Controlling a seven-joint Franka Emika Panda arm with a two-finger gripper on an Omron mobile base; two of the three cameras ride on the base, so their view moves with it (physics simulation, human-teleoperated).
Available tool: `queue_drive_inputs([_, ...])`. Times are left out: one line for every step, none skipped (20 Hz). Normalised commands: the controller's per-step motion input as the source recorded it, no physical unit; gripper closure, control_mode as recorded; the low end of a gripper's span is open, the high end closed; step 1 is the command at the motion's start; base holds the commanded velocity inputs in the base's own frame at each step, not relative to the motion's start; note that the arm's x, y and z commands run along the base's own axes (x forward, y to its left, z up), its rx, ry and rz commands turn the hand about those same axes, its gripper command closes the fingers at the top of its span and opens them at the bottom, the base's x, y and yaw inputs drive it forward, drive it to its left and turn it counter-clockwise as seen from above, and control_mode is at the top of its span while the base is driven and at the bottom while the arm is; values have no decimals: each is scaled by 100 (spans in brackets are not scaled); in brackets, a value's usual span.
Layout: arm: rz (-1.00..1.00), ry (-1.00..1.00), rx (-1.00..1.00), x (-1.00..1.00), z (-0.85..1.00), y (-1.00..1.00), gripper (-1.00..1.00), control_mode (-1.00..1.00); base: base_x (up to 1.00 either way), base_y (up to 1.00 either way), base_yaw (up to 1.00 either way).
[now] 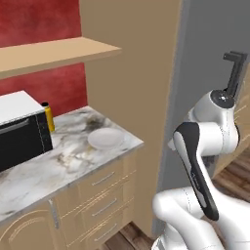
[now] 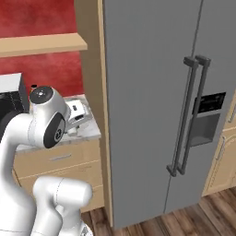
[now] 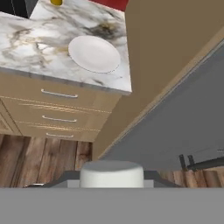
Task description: Pick the marshmallow from the counter and place it in the microwave. Then turn on the microwave.
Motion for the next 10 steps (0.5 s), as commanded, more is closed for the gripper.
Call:
queue_drive_inputs([0,0,0,0,0,0,100,100,-10,-74,-19])
queue_drive_inputs([0,0,0,0,0,0,100,100,-20,-71,-19])
queue_drive_inputs([0,0,0,0,0,0,100,100,-25,-68,-19])
queue_drive_inputs([0,0,0,0,0,0,100,100,-25,-68,-19])
queue_drive_inputs([0,0,0,0,0,0,100,100,-25,-68,-19])
queue_drive_inputs([0,0,0,0,0,0,100,100,-26,-68,-19])
queue_drive_inputs([0,0,0,0,0,0,100,100,-26,-68,-19])
queue_drive_inputs([0,0,0,0,0,0,100,100,-26,-69,-19])
queue_drive_inputs([0,0,0,0,0,0,100,100,-26,-69,-19])
queue_drive_inputs([0,0,0,0,0,0,100,100,-26,-69,-19])
